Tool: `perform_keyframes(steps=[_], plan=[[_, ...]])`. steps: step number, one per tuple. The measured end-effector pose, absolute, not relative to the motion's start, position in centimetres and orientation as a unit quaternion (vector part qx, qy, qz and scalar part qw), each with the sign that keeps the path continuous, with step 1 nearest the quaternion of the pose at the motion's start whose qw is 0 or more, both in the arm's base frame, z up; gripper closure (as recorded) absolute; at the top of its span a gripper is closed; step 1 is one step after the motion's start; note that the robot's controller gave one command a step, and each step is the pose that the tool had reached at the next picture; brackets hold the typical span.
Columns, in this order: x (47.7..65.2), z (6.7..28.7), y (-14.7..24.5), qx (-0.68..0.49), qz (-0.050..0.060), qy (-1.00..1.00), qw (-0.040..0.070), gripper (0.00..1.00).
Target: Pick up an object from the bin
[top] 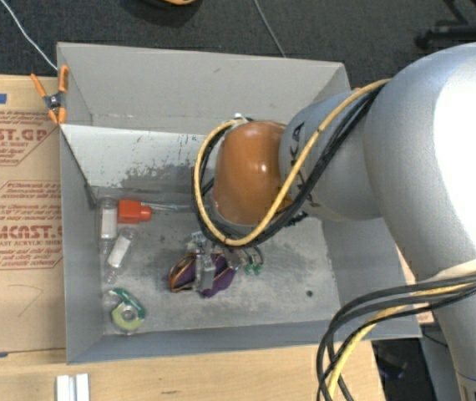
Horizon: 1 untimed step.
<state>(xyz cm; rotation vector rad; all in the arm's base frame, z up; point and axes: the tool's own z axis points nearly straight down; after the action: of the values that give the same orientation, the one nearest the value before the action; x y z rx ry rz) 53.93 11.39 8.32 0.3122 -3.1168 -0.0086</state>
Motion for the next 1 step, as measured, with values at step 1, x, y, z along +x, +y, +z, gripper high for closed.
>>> perform_keyframes(steps=[1], plan=[[53.99,9.34,11.41,0.100,-0.003,-0.995,0.003,1.00]])
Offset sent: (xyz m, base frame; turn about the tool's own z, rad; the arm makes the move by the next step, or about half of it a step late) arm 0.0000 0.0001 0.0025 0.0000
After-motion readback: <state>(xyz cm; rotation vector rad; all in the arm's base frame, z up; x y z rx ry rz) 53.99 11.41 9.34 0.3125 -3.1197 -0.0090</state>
